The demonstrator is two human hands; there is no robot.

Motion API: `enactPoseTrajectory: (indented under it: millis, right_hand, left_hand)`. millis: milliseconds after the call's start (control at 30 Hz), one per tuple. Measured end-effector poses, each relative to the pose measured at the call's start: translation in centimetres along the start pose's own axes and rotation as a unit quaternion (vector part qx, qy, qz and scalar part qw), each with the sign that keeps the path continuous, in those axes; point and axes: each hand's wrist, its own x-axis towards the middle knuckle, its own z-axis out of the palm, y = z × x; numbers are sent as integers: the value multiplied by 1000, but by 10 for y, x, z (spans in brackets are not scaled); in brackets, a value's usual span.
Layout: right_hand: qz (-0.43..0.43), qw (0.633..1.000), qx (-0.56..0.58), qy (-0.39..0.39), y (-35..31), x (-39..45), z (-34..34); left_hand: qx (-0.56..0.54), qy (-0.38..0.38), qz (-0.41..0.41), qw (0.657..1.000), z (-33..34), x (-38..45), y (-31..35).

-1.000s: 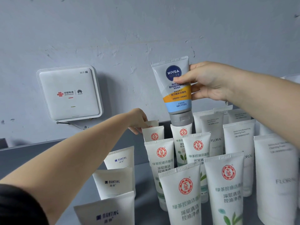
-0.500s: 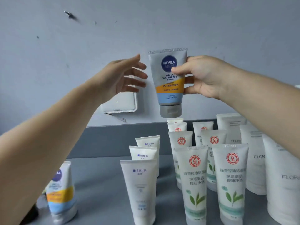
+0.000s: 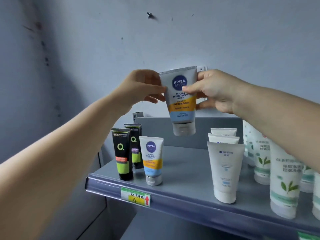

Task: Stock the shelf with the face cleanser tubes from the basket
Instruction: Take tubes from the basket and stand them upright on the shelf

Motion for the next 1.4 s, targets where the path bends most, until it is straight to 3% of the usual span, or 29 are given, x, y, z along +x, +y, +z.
enactPoseTrajectory:
  millis: [233,500,667,967,1200,1267,1400]
  right_hand:
    - [-37,988,-125,84,-5,42,40]
    - [79,959,-259,86,14,69,62]
    - [125,945,-284,106,32,79,64]
    - [207,902,-378,-1,70,85,80]
    - [219,882,-416,-25,99,84,84]
    - [203,886,-416,-19,100,84,84]
    - [157,900,-406,13,94,80,77]
  left_hand:
    - [28,-36,-9,999,-47,27,-30]
    - [190,-161,-9,969,-61,60,-71]
    - [248,-215,-1,945,-54,73,-89]
    - [344,-357,14,869,-36,80,-128]
    - [412,-401,10,818,-21,76,-141]
    - [412,-398,3,820,-21,76,-140]
    - [374,-333,0,866,-31,76,-132]
